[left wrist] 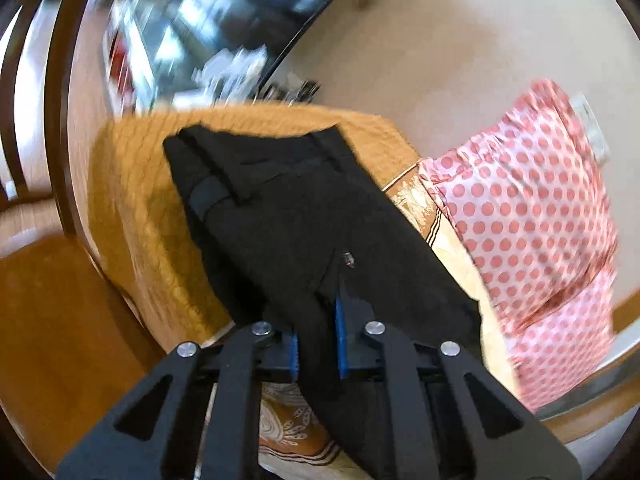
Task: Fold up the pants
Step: 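Lift the waistband with the left tool and fold it toward the leg ends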
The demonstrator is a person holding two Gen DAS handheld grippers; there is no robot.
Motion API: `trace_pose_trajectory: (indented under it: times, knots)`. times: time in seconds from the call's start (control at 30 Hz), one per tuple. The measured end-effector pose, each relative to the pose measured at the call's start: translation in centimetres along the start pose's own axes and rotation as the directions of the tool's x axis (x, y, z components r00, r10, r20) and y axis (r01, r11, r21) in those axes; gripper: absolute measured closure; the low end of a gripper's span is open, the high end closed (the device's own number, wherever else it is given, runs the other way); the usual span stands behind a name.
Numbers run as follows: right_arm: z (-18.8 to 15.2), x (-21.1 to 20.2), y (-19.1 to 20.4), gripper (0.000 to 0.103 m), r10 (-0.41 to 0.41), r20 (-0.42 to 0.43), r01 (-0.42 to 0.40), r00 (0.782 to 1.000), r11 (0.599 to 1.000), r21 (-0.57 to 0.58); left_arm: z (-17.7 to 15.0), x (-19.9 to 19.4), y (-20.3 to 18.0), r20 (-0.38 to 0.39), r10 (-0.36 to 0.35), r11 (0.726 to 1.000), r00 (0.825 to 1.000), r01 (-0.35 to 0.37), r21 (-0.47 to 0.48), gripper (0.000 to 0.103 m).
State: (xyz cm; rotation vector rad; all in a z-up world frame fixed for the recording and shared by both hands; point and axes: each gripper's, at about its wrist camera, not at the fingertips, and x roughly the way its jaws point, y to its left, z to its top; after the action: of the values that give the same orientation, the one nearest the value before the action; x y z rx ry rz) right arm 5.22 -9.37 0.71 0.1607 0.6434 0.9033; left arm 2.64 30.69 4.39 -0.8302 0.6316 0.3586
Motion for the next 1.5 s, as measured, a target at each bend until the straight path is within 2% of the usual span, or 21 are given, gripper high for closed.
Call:
trace_pose_trajectory:
  times: [0.1,0.17,0.3,0.33,0.4,0.47,0.5,0.57,0.63,0.67,0.7,0.77,0.83,0.9,0.97,1.07,1.2,1.3,1.4,1.43,1.5]
  knots:
    - [0.2,-1.4,-0.6,0.021,0.015,0.037,-0.016,0.999,0.999,0.028,-0.4,-1.5,-3.4,0.066,0.010,0.992,0.998,-0.018,0.125,0.092]
    - [0.3,-3.1,-1.0,0.021,0.013,0.083,-0.017,0.996,0.999,0.038,-1.1,-2.6,-7.0,0.110,-0.002,0.970,0.994,-0.024,0.241,0.092]
    - [0.3,-7.7,-2.3,0.021,-0.056,0.201,0.044,0.978,0.997,0.065,-3.6,-3.9,-14.2,0.105,-0.094,0.900,0.990,0.040,0.435,0.092]
    - [0.2,-8.6,-2.8,0.021,-0.078,0.223,0.062,0.972,0.995,0.077,-4.9,-4.2,-16.7,0.093,-0.128,0.865,0.987,0.066,0.497,0.092]
    - [0.1,-11.2,-4.1,0.021,-0.142,0.282,0.112,0.949,0.986,0.121,-8.3,-4.8,-21.4,0.048,-0.204,0.772,0.978,0.130,0.622,0.092]
    - [-0.4,-14.3,-5.7,0.021,-0.238,0.344,0.183,0.908,0.965,0.186,-12.1,-5.4,-24.7,-0.013,-0.270,0.674,0.963,0.199,0.711,0.092]
    - [-0.8,-16.0,-6.6,0.021,-0.295,0.374,0.221,0.879,0.948,0.229,-14.3,-5.8,-26.1,-0.060,-0.302,0.614,0.952,0.242,0.751,0.091]
    - [-1.6,-18.9,-8.6,0.020,-0.401,0.413,0.282,0.818,0.905,0.320,-20.1,-5.9,-28.3,-0.202,-0.345,0.463,0.917,0.353,0.813,0.091]
    - [-2.5,-21.2,-10.5,0.019,-0.481,0.420,0.312,0.770,0.857,0.409,-26.2,-4.9,-29.3,-0.339,-0.302,0.317,0.891,0.429,0.846,0.091]
    - [-2.9,-22.2,-11.4,0.019,-0.513,0.412,0.319,0.753,0.832,0.453,-29.0,-3.8,-29.2,-0.392,-0.252,0.265,0.885,0.452,0.851,0.091]
    - [-3.3,-22.9,-12.2,0.019,-0.536,0.401,0.324,0.743,0.812,0.486,-30.8,-2.9,-29.0,-0.422,-0.203,0.241,0.884,0.463,0.853,0.091]
    - [-4.1,-24.2,-13.3,0.019,-0.572,0.387,0.331,0.724,0.779,0.533,-33.7,-0.7,-28.0,-0.450,-0.119,0.226,0.885,0.466,0.856,0.090]
    - [-4.6,-24.9,-13.8,0.019,-0.593,0.381,0.345,0.710,0.763,0.546,-34.0,-1.2,-27.7,-0.422,-0.143,0.219,0.895,0.444,0.869,0.090]
    - [-4.9,-25.1,-14.1,0.019,-0.589,0.380,0.336,0.713,0.763,0.552,-33.7,-1.4,-28.0,-0.431,-0.148,0.230,0.890,0.455,0.860,0.090]
    - [-4.8,-24.7,-14.1,0.019,-0.560,0.388,0.310,0.732,0.781,0.542,-34.1,-1.3,-28.1,-0.426,-0.142,0.222,0.893,0.448,0.866,0.090]
    - [-4.2,-23.9,-13.3,0.019,-0.527,0.388,0.313,0.756,0.812,0.493,-34.9,-2.0,-27.8,-0.383,-0.159,0.179,0.910,0.408,0.895,0.090]
    - [-3.8,-23.6,-12.4,0.019,-0.464,0.405,0.266,0.788,0.849,0.457,-34.5,-3.2,-27.2,-0.385,-0.212,0.197,0.898,0.425,0.883,0.092]
    - [-3.0,-22.6,-12.2,0.019,-0.388,0.371,0.208,0.844,0.874,0.440,-34.4,-2.5,-27.2,-0.402,-0.214,0.210,0.890,0.444,0.871,0.093]
    - [-2.3,-20.6,-12.8,0.019,-0.313,0.270,0.159,0.910,0.868,0.471,-34.6,-2.4,-26.6,-0.403,-0.208,0.214,0.891,0.444,0.870,0.091]
    - [-2.2,-20.0,-12.9,0.021,-0.311,0.245,0.165,0.918,0.863,0.477,-34.8,-2.6,-26.4,-0.400,-0.208,0.208,0.893,0.440,0.874,0.089]
    - [-2.2,-19.2,-12.7,0.023,-0.304,0.215,0.174,0.928,0.865,0.472,-34.6,-3.2,-26.0,-0.431,-0.218,0.206,0.876,0.473,0.857,0.076]
